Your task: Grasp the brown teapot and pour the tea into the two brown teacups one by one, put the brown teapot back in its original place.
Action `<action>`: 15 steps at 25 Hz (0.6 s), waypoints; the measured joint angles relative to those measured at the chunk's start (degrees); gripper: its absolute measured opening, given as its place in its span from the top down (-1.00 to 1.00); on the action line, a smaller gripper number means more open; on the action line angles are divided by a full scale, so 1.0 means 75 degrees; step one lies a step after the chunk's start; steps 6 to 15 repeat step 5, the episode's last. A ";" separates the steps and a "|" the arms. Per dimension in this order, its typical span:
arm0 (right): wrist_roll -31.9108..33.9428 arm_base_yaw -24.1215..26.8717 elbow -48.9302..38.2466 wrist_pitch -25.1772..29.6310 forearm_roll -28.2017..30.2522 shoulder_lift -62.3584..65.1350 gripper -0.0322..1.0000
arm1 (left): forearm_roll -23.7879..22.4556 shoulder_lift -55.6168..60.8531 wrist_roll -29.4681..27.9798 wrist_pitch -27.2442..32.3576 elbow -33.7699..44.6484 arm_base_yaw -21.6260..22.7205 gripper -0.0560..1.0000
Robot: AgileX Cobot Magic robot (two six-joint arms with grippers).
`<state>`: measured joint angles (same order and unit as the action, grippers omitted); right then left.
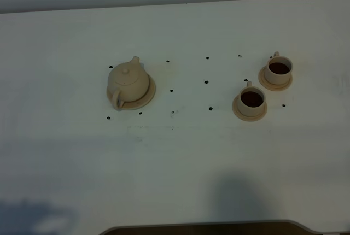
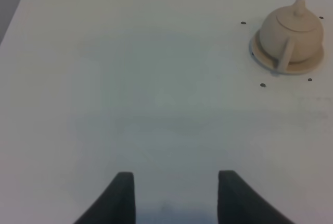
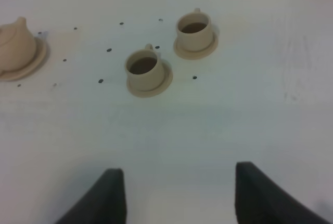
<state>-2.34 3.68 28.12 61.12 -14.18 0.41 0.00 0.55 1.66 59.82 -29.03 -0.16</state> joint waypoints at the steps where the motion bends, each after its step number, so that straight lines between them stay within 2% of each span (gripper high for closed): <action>1: 0.0000 0.0000 0.0000 0.0000 0.0000 0.0000 0.01 | 0.0000 0.0000 0.0000 0.0000 0.0000 0.0000 0.12; 15: 0.0000 0.0000 0.0000 0.0000 0.0000 0.0000 0.01 | 0.0000 0.0000 0.0000 0.0000 0.0000 0.0000 0.12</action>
